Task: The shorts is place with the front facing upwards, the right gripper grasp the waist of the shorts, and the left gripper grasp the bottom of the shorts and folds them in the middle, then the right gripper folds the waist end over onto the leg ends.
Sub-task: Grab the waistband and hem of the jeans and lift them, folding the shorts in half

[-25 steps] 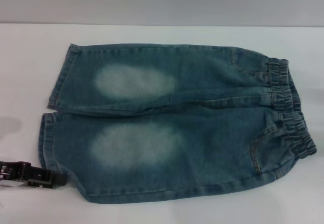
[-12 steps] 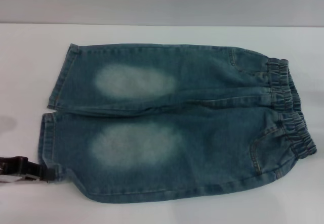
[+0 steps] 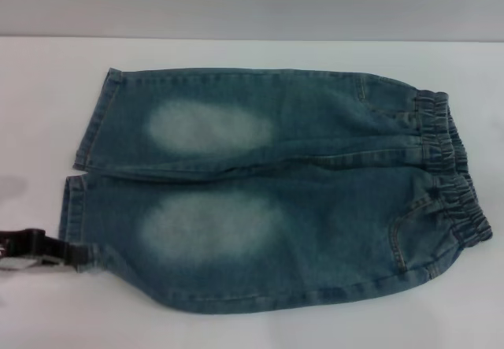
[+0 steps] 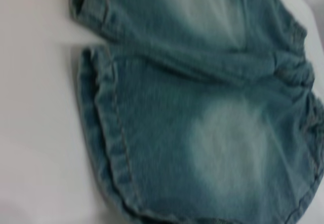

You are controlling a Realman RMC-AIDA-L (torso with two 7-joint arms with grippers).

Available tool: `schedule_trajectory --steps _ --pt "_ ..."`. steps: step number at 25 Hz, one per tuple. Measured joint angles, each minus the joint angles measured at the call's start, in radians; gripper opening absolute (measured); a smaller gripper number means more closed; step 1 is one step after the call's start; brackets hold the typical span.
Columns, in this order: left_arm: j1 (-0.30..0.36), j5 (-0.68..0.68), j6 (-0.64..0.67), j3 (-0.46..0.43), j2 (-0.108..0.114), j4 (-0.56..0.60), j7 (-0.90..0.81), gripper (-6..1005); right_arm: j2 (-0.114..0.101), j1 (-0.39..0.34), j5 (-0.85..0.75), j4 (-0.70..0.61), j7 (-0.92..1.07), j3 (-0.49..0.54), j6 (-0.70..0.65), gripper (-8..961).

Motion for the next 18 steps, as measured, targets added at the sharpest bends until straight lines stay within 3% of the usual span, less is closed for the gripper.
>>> schedule_trajectory --steps 1,2,4,5,6,10,14,18 --pt "-0.001 0.000 0.000 -0.010 0.000 0.000 0.001 35 -0.024 0.028 -0.130 -0.098 0.125 -0.010 -0.076 484" --pt "-0.002 0.001 0.000 -0.020 0.000 0.000 0.002 34 -0.024 0.028 -0.130 -0.098 0.125 -0.010 -0.076 484" --pt "-0.004 0.000 -0.001 -0.035 0.000 0.000 0.006 34 -0.048 0.068 -0.254 -0.170 0.231 -0.012 -0.166 484" --pt "-0.007 -0.001 -0.001 -0.043 0.001 0.000 0.007 34 -0.071 0.113 -0.362 -0.217 0.287 -0.013 -0.253 484" --pt "-0.009 -0.001 -0.002 -0.050 0.002 0.000 0.009 34 -0.071 0.113 -0.362 -0.217 0.287 -0.013 -0.253 484" --pt "-0.017 -0.001 -0.010 -0.055 0.004 0.001 0.011 34 -0.104 0.208 -0.612 -0.253 0.318 -0.014 -0.400 484" --pt "-0.027 0.001 -0.026 -0.056 0.001 0.001 0.013 35 -0.111 0.256 -0.770 -0.281 0.311 -0.070 -0.449 484" --pt "-0.039 0.002 -0.033 -0.054 0.000 0.002 0.014 35 -0.100 0.263 -0.842 -0.327 0.308 -0.182 -0.441 483"
